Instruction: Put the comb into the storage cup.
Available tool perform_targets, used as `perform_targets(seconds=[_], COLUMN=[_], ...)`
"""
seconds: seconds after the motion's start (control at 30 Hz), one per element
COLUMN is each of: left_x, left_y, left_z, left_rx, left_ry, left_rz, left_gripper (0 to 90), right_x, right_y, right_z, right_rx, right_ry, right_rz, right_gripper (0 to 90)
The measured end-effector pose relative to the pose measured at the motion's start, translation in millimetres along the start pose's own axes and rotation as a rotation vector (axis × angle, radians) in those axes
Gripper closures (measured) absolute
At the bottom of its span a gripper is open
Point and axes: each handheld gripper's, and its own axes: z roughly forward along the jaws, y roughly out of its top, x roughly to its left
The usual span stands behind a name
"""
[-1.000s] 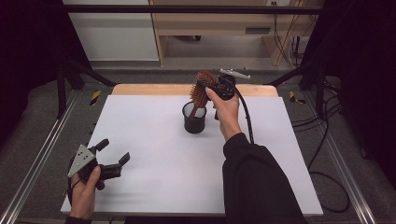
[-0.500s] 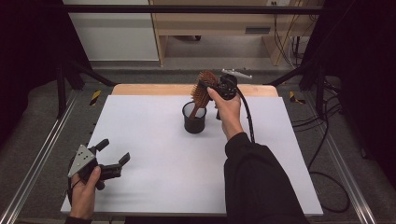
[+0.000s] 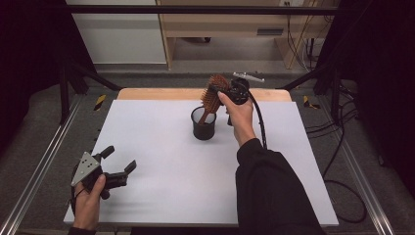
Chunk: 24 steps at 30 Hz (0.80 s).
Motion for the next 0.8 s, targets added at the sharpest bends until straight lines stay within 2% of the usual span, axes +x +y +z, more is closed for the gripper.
perform_targets(seconds=[0.8], left_x=[-0.4], left_y=[-0.1], left_z=[0.4], left_rx=[0.006], left_ry=[-0.003], left_rz=[0.006], left_gripper=[1.5], right_x=[-1.7], right_y=[0.8], right_z=[-2.3], right_rx=[0.019], right_ry=[-0.003], right_rz=[-0.033], right_gripper=[41.2])
